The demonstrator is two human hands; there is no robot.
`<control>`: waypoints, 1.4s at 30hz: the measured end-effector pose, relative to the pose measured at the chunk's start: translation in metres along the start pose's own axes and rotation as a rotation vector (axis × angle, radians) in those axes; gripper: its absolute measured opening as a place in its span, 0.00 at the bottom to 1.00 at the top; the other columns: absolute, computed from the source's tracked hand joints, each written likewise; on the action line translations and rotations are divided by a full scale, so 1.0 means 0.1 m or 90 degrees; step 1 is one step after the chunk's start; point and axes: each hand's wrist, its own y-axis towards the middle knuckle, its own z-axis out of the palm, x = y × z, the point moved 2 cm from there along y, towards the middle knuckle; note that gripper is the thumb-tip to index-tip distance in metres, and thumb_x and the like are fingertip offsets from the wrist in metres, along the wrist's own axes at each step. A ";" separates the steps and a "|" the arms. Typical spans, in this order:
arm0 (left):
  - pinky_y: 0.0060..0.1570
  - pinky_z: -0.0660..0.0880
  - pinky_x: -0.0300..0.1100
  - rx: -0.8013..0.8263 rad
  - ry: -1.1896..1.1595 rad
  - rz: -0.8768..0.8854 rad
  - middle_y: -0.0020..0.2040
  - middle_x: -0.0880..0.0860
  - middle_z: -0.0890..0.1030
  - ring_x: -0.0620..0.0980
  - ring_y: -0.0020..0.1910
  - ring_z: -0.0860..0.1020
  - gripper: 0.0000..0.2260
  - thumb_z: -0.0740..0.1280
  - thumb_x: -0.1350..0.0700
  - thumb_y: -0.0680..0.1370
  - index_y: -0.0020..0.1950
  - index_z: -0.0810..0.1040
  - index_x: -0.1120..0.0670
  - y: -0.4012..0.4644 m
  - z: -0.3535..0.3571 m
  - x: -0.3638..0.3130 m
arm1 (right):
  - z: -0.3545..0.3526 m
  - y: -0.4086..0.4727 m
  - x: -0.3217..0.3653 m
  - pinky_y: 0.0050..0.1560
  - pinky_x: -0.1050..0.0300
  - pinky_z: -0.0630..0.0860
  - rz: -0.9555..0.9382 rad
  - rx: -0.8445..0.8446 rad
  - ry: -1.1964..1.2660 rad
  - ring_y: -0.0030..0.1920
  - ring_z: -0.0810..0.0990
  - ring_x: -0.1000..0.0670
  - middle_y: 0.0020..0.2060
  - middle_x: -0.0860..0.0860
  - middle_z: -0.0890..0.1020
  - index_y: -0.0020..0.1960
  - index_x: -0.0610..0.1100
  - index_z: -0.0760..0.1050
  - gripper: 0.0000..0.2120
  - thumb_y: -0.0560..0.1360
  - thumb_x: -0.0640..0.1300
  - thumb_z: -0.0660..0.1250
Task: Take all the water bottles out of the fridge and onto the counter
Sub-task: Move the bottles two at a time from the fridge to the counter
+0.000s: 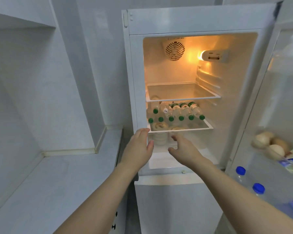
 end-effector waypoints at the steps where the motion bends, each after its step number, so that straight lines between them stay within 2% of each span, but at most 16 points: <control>1: 0.60 0.65 0.36 0.010 -0.037 -0.008 0.72 0.50 0.68 0.48 0.68 0.70 0.20 0.59 0.51 0.82 0.74 0.65 0.53 0.12 0.09 -0.02 | -0.03 0.10 -0.08 0.67 0.54 0.66 0.014 -0.004 -0.001 0.70 0.68 0.48 0.71 0.48 0.69 0.74 0.44 0.61 0.27 0.77 0.44 0.63; 5: 0.51 0.67 0.34 0.059 -0.179 -0.084 0.68 0.50 0.72 0.45 0.59 0.73 0.18 0.60 0.52 0.82 0.72 0.67 0.51 0.65 0.40 -0.07 | -0.12 0.56 -0.41 0.67 0.54 0.66 0.069 -0.021 -0.004 0.70 0.68 0.47 0.71 0.47 0.69 0.74 0.43 0.62 0.27 0.77 0.44 0.63; 7: 0.51 0.69 0.36 0.082 -0.233 -0.119 0.67 0.50 0.74 0.46 0.58 0.74 0.17 0.60 0.52 0.82 0.71 0.68 0.51 0.96 0.59 -0.08 | -0.15 0.83 -0.58 0.65 0.53 0.68 0.100 -0.035 -0.001 0.68 0.70 0.46 0.70 0.47 0.70 0.73 0.42 0.63 0.26 0.76 0.44 0.63; 9: 0.54 0.69 0.39 0.102 -0.279 -0.169 0.67 0.51 0.74 0.49 0.61 0.74 0.17 0.61 0.51 0.82 0.70 0.69 0.52 1.26 0.82 -0.05 | -0.16 1.12 -0.72 0.60 0.52 0.71 0.127 -0.040 0.010 0.64 0.73 0.45 0.66 0.46 0.73 0.71 0.43 0.65 0.24 0.76 0.45 0.64; 12: 0.51 0.71 0.43 0.117 -0.348 -0.255 0.58 0.50 0.77 0.49 0.54 0.74 0.14 0.61 0.50 0.81 0.65 0.72 0.52 1.63 1.08 0.00 | -0.18 1.50 -0.87 0.55 0.52 0.74 0.147 -0.050 0.049 0.58 0.76 0.44 0.62 0.46 0.75 0.67 0.44 0.68 0.20 0.76 0.44 0.64; 15: 0.52 0.76 0.50 0.115 -0.392 -0.339 0.51 0.53 0.79 0.53 0.48 0.76 0.08 0.62 0.50 0.79 0.54 0.74 0.51 2.07 1.33 0.08 | -0.20 1.92 -1.07 0.59 0.51 0.72 0.175 -0.063 0.081 0.62 0.74 0.44 0.65 0.45 0.75 0.70 0.42 0.67 0.22 0.77 0.43 0.64; 17: 0.57 0.77 0.52 0.123 -0.416 -0.382 0.51 0.54 0.78 0.54 0.49 0.76 0.08 0.62 0.49 0.80 0.54 0.74 0.51 2.35 1.52 0.15 | -0.21 2.17 -1.22 0.61 0.50 0.71 0.198 -0.067 0.109 0.64 0.73 0.43 0.66 0.45 0.74 0.70 0.42 0.66 0.22 0.77 0.43 0.63; 20: 0.56 0.77 0.55 0.136 -0.399 -0.441 0.49 0.54 0.79 0.55 0.49 0.77 0.10 0.61 0.46 0.79 0.55 0.75 0.50 2.71 1.83 0.26 | -0.18 2.50 -1.44 0.59 0.51 0.70 0.230 -0.071 0.135 0.64 0.73 0.44 0.65 0.45 0.73 0.69 0.42 0.67 0.20 0.78 0.42 0.63; 23: 0.50 0.79 0.51 0.119 -0.387 -0.470 0.46 0.56 0.80 0.55 0.42 0.77 0.11 0.59 0.45 0.80 0.51 0.74 0.51 3.04 2.05 0.33 | -0.15 2.81 -1.65 0.57 0.53 0.70 0.258 -0.082 0.143 0.63 0.73 0.43 0.64 0.43 0.73 0.69 0.40 0.65 0.22 0.77 0.41 0.62; 26: 0.37 0.74 0.46 0.110 -0.392 -0.500 0.42 0.56 0.78 0.53 0.37 0.73 0.18 0.55 0.39 0.80 0.54 0.72 0.52 3.33 2.24 0.41 | -0.11 3.09 -1.85 0.56 0.51 0.71 0.296 -0.096 0.155 0.61 0.74 0.41 0.63 0.42 0.74 0.70 0.39 0.65 0.23 0.76 0.42 0.62; 28: 0.37 0.72 0.45 0.119 -0.423 -0.535 0.43 0.56 0.76 0.53 0.38 0.73 0.17 0.56 0.38 0.79 0.55 0.70 0.51 3.48 2.36 0.45 | -0.10 3.24 -1.98 0.56 0.49 0.72 0.317 -0.115 0.160 0.59 0.75 0.40 0.60 0.41 0.75 0.66 0.39 0.67 0.21 0.75 0.43 0.63; 30: 0.39 0.74 0.45 0.119 -0.435 -0.562 0.44 0.56 0.76 0.53 0.40 0.74 0.14 0.58 0.39 0.79 0.49 0.68 0.49 3.58 2.44 0.48 | -0.10 3.34 -2.06 0.53 0.47 0.75 0.342 -0.140 0.179 0.53 0.77 0.41 0.55 0.42 0.77 0.59 0.41 0.68 0.15 0.75 0.44 0.63; 32: 0.39 0.75 0.45 0.110 -0.435 -0.578 0.43 0.55 0.76 0.54 0.39 0.74 0.15 0.58 0.38 0.79 0.44 0.68 0.49 3.68 2.50 0.48 | -0.09 3.44 -2.13 0.50 0.46 0.76 0.362 -0.160 0.197 0.50 0.77 0.41 0.52 0.44 0.77 0.59 0.43 0.65 0.15 0.76 0.45 0.63; 35: 0.42 0.79 0.45 0.107 -0.411 -0.584 0.45 0.55 0.78 0.54 0.38 0.78 0.15 0.57 0.40 0.80 0.52 0.72 0.51 3.78 2.54 0.49 | -0.08 3.57 -2.14 0.52 0.45 0.76 0.357 -0.179 0.227 0.52 0.78 0.41 0.55 0.45 0.77 0.67 0.45 0.60 0.23 0.76 0.46 0.65; 37: 0.38 0.79 0.44 0.110 -0.406 -0.587 0.47 0.55 0.79 0.54 0.38 0.80 0.16 0.58 0.41 0.80 0.57 0.71 0.52 3.82 2.57 0.51 | -0.07 3.66 -2.13 0.54 0.45 0.76 0.362 -0.181 0.253 0.55 0.78 0.41 0.58 0.45 0.77 0.70 0.45 0.59 0.27 0.76 0.46 0.65; 42: 0.30 0.74 0.40 0.096 -0.407 -0.570 0.48 0.55 0.79 0.52 0.36 0.80 0.14 0.57 0.42 0.81 0.58 0.69 0.51 3.79 2.60 0.50 | -0.04 3.75 -2.18 0.57 0.45 0.73 0.391 -0.173 0.215 0.61 0.75 0.40 0.64 0.45 0.75 0.71 0.44 0.62 0.25 0.78 0.52 0.62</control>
